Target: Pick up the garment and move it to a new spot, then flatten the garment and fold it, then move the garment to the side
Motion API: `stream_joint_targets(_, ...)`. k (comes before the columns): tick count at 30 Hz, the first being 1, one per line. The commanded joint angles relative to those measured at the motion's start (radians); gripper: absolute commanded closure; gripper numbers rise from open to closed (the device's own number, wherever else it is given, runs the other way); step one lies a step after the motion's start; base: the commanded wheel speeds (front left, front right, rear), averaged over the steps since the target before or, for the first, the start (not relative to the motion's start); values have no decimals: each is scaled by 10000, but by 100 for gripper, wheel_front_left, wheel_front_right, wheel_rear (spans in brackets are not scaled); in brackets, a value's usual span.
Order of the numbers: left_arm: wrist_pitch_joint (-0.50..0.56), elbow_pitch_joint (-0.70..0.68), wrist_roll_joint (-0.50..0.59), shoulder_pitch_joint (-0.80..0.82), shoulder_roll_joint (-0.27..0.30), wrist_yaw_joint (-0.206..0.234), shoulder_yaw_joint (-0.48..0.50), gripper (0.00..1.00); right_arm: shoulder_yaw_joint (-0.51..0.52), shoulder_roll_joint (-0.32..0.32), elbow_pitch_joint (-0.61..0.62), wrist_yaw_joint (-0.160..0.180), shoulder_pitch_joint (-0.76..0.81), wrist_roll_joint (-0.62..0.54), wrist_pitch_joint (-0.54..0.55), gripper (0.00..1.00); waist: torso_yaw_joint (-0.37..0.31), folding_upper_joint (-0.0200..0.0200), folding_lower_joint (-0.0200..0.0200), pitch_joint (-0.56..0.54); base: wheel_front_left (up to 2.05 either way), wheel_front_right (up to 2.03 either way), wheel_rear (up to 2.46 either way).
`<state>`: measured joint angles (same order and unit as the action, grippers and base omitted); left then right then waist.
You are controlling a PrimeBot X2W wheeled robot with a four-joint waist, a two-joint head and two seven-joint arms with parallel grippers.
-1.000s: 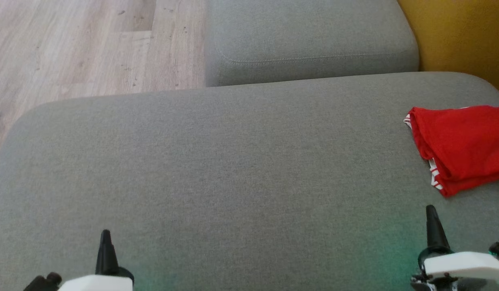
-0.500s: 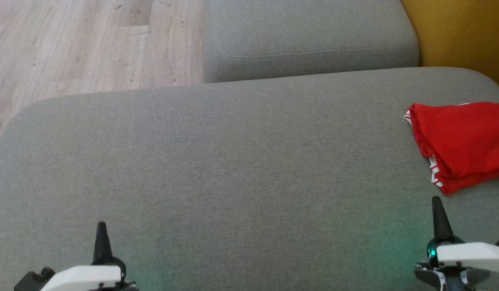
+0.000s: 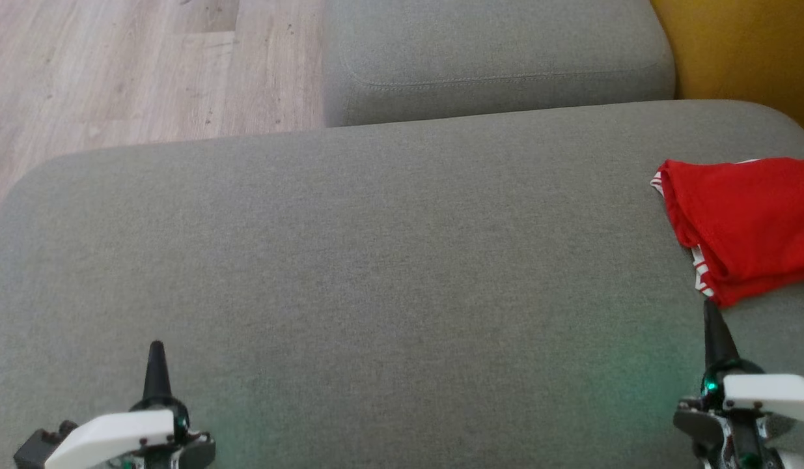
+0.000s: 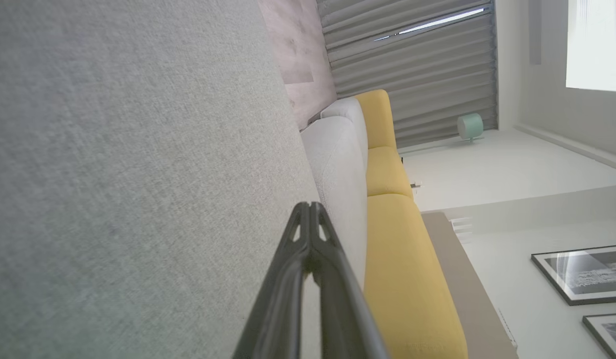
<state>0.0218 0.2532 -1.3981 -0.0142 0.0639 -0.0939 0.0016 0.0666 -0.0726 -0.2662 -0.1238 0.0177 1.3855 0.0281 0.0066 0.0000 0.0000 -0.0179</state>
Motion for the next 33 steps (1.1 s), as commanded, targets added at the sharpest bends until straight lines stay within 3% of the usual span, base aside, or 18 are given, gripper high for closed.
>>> stream_joint_targets(1, 110, -258, -345, 633, 127, -112, 402, 100, -109, -16, 319, -60, -696, 383, 109, 100, -6, 0, 0, 21, 0, 0, 0)
stream_joint_targets(19, 646, -95, -2379, 1193, 104, -368, 787, 100, 213, 36, 230, -69, -1231, 2442, 643, 100, -65, 0, 0, 210, 0, 0, 0)
stream_joint_targets(33, 686, -93, -2341, 1198, 69, -368, 837, 100, 254, 65, 227, -69, -1236, 2412, 677, 100, -66, 0, 0, 211, 0, 0, 0)
